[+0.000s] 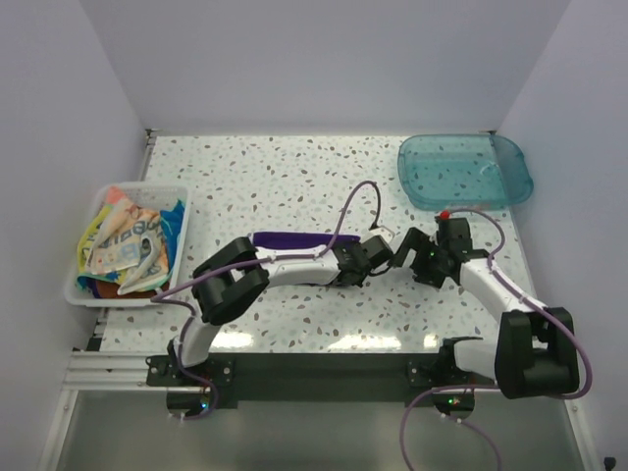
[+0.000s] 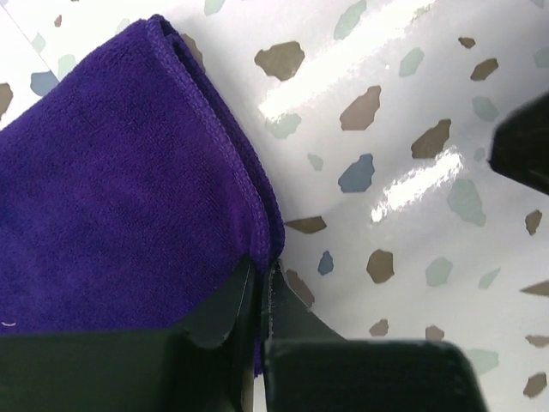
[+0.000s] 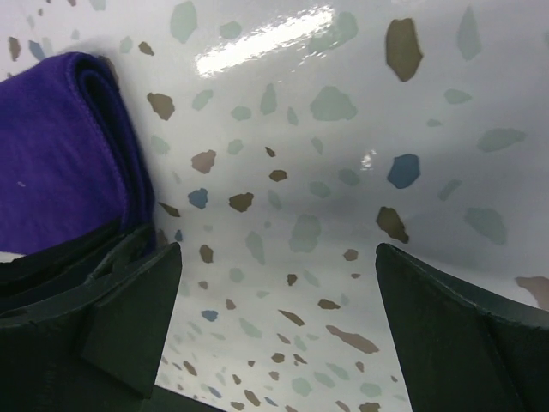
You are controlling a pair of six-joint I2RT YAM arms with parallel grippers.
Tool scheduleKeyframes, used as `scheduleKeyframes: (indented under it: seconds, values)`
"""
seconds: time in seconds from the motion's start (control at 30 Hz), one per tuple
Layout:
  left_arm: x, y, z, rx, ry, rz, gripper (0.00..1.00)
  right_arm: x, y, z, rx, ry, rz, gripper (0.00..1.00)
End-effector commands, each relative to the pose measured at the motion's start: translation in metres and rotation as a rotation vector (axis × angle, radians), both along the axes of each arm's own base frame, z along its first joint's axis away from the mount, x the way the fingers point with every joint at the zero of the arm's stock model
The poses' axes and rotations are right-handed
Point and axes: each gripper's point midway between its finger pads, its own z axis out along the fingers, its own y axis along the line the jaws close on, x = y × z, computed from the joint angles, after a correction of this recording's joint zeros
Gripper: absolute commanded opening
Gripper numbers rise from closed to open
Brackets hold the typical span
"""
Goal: Fold and stack the towels
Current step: Neatly place the folded towel into the bin
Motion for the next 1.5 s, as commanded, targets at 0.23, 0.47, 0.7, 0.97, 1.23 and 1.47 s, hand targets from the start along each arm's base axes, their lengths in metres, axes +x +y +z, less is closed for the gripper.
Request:
scheduleKeyframes:
  seconds: [0.23,0.47,0.7,0.97,1.23,1.47]
  values:
    - [-0.005,-0.015,0.057,-0.209,0.027,-0.052,0.0,0.034,0.064,0.017,0.348,-0.053,-0.054,0.99]
    - [-0.002,-0.015,0.069,-0.242,0.02,-0.04,0.0,0.039,0.09,-0.009,0.374,0.034,-0.105,0.99]
    - [-0.002,-0.02,0.069,-0.263,0.031,-0.041,0.0,0.032,0.117,-0.037,0.407,0.121,-0.1,0.97]
    - [0.008,-0.033,0.068,-0.283,0.025,-0.028,0.04,0.028,0.128,-0.039,0.396,0.142,-0.041,0.71]
    - [0.016,-0.036,0.074,-0.293,0.027,-0.019,0.31,0.034,0.124,-0.027,0.322,0.107,0.03,0.07]
    - [0.018,-0.019,0.107,-0.355,0.0,-0.004,0.86,0.055,0.109,-0.002,0.158,0.042,0.098,0.0]
